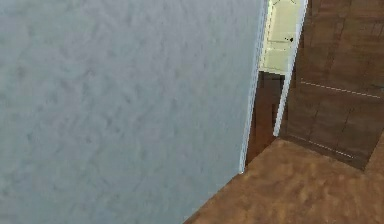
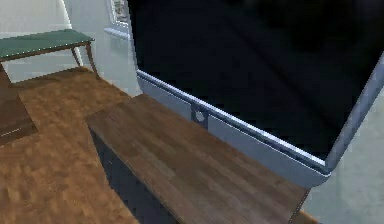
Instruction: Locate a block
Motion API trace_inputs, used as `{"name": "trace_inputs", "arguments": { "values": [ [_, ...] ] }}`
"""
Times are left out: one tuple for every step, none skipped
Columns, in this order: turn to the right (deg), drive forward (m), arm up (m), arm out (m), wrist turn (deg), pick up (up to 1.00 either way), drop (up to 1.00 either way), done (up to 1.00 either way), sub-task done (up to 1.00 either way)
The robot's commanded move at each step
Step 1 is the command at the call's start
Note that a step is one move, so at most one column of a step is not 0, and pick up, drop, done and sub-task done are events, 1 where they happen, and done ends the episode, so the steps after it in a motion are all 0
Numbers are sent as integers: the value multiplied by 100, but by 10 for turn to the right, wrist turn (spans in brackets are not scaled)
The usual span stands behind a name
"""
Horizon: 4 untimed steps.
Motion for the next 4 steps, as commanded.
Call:
{"name": "trace_inputs", "arguments": {
  "values": [
    [270,0,0,0,0,0,0,0,0],
    [0,100,0,0,0,0,0,0,0],
    [0,55,0,0,0,0,0,0,0],
    [420,0,0,0,0,0,0,0,0]
  ]
}}
